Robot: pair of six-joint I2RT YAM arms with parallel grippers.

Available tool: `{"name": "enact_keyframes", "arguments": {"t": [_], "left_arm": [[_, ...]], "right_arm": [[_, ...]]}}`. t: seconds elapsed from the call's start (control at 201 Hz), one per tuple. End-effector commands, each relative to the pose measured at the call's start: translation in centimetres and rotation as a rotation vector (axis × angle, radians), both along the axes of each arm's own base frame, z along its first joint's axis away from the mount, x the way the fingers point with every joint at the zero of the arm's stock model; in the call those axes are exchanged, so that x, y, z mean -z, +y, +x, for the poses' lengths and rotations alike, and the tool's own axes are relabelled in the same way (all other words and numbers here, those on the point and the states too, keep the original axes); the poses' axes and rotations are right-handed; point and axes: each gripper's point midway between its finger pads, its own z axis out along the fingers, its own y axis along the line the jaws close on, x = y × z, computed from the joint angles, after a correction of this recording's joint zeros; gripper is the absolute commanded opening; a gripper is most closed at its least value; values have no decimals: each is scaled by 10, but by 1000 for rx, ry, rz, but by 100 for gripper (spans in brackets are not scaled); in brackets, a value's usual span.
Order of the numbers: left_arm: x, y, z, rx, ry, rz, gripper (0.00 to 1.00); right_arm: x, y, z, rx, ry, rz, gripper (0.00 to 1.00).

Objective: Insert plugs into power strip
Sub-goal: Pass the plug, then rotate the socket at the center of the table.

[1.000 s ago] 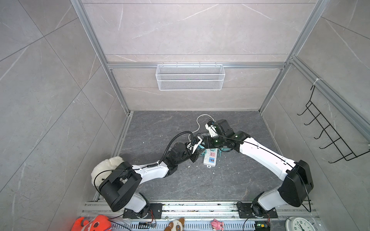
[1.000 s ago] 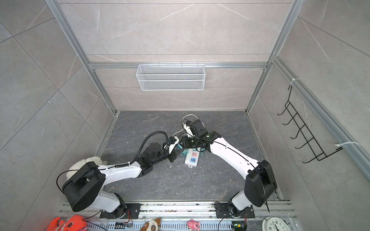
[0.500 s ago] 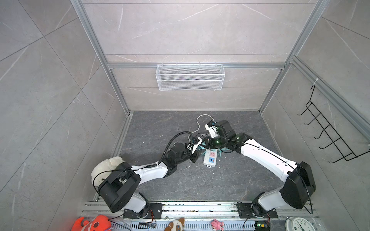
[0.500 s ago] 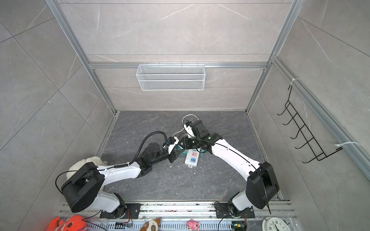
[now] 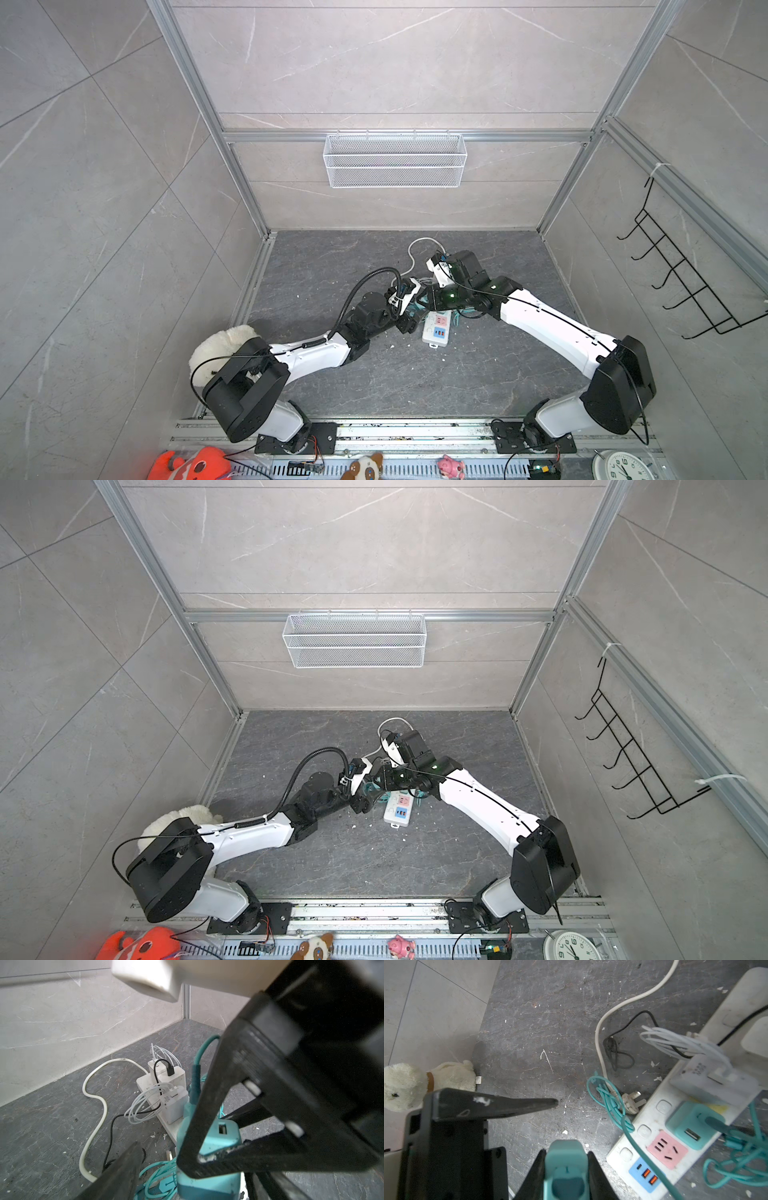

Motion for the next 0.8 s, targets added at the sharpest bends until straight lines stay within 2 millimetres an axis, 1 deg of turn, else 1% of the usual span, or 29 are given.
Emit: {"name": "enact_keyframes", "arguments": {"t": [0.0, 0.06, 0.1, 0.134, 0.149, 0.284, 0.388, 0.488, 0.557, 0.662, 0.722, 0.791], "left_arm": [[-34, 4, -1, -14, -47, -33, 84], [-36, 8, -3, -22, -38, -17, 87], [-36, 11, -4, -31, -33, -6, 92], [-37, 15, -6, -38, -31, 0, 99], [-38, 17, -7, -40, -32, 1, 100], [-46, 33, -11, -87, -55, -8, 100], [-49, 44, -13, -126, -70, -12, 100], [-47, 52, -14, -155, -60, -3, 100], [-46, 55, -10, -189, -39, 2, 100], [-42, 59, -3, -234, 9, 40, 100], [-43, 63, 0, -273, 63, 63, 100], [-43, 66, -1, -290, 111, 71, 100]], "right_arm": [[-39, -5, 8, 32, -76, 31, 11], [-48, -5, 10, 35, -92, 39, 10], [-54, -5, 11, 37, -99, 43, 10], [-61, -6, 11, 40, -109, 47, 10], [-64, -6, 11, 41, -113, 50, 10], [-98, -8, 9, 37, -166, 87, 10], [-118, -7, 10, 36, -196, 112, 10], [-137, -7, 10, 37, -225, 136, 10], [-151, -10, 9, 44, -247, 145, 10], [-163, -19, 4, 53, -278, 148, 11], [-165, -28, 5, 74, -280, 143, 11], [-166, -39, 5, 96, -279, 141, 11]]}}
